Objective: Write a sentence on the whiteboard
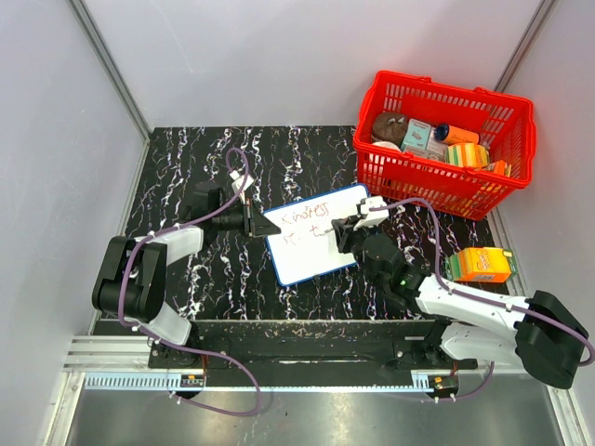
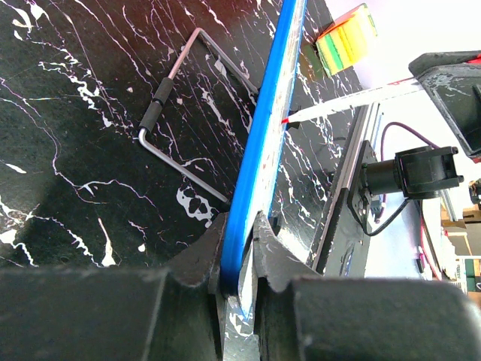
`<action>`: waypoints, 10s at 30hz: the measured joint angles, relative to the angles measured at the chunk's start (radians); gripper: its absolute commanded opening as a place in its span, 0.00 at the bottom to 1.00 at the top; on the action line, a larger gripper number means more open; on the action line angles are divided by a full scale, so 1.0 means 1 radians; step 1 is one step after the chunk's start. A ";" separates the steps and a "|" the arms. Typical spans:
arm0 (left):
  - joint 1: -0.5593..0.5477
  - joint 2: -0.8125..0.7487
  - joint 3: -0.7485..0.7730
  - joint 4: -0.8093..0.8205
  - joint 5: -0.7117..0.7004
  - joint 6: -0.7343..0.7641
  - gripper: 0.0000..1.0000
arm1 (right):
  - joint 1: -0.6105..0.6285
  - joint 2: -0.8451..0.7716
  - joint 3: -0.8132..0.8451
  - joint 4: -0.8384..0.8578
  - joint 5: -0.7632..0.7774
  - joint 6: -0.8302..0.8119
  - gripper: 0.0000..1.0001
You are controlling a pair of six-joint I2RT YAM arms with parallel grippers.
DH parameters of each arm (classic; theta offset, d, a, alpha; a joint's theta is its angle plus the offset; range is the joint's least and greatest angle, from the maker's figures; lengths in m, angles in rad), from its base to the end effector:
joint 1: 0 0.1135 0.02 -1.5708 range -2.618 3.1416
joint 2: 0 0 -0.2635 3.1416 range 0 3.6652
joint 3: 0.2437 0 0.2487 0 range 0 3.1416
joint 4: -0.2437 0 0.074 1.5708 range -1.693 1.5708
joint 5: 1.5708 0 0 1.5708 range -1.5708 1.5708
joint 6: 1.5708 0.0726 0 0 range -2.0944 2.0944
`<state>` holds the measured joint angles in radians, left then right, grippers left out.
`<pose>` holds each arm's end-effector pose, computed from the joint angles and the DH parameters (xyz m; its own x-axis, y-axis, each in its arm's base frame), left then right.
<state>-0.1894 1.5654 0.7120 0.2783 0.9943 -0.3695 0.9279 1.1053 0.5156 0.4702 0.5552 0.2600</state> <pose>0.3006 -0.1196 0.1728 -0.7847 -0.0500 -0.6178 0.5471 0.4127 -0.7283 0.1927 0.1935 0.2484 -0.1633 0.1465 -0.9757 -0.3357 0.9217 0.1945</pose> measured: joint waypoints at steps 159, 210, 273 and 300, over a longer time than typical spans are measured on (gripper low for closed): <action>0.000 0.001 0.002 -0.005 -0.001 0.003 0.00 | -0.265 -0.040 0.021 -0.063 -0.197 0.066 0.00; 0.000 0.001 0.002 -0.006 -0.002 0.003 0.00 | -0.263 -0.024 0.053 -0.092 -0.142 0.044 0.00; 0.000 0.001 0.002 -0.006 -0.001 0.004 0.00 | -0.263 -0.111 0.019 -0.153 -0.127 0.066 0.00; 0.000 0.002 0.002 -0.007 -0.001 0.004 0.00 | -0.268 -0.087 0.074 -0.095 -0.108 0.047 0.00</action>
<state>-0.1894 1.5669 0.7143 0.2710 0.9932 -0.3656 0.6598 1.0187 0.5900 0.3752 0.4469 0.3065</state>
